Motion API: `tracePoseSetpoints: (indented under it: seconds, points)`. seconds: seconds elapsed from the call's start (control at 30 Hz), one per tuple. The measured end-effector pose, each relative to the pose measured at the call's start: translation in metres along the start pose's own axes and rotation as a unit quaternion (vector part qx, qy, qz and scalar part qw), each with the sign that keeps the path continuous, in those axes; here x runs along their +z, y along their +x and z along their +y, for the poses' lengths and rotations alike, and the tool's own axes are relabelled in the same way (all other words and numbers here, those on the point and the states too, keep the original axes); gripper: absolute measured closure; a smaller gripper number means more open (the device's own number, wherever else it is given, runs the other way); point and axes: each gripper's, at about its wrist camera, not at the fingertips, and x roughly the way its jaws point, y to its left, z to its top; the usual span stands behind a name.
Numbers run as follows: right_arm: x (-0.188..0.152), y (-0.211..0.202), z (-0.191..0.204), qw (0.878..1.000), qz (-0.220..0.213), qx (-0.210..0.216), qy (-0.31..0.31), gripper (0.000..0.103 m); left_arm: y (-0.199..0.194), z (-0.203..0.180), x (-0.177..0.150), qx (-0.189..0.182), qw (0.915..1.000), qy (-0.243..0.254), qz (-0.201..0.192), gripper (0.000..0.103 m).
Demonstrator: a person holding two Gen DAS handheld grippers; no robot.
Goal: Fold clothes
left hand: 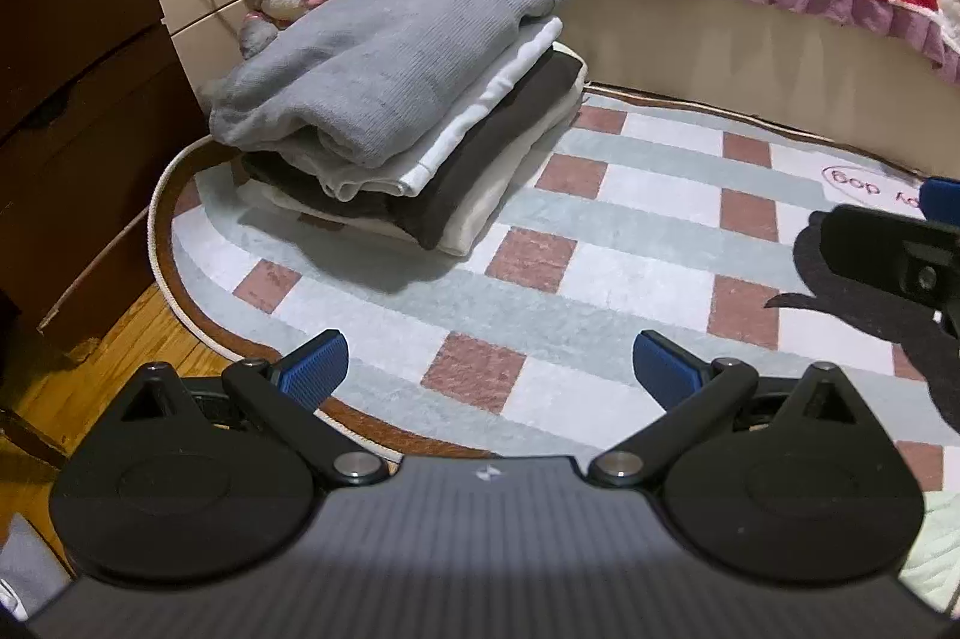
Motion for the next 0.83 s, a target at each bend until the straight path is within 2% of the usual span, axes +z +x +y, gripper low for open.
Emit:
tracePoseSetpoints:
  seconds: [0.83]
  points:
    - [-0.004, 0.002, -0.005, 1.000, 0.010, 0.003, 0.009, 0.019, 0.000, -0.013, 0.000, -0.008, 0.9996, 0.026, 0.007, 0.000]
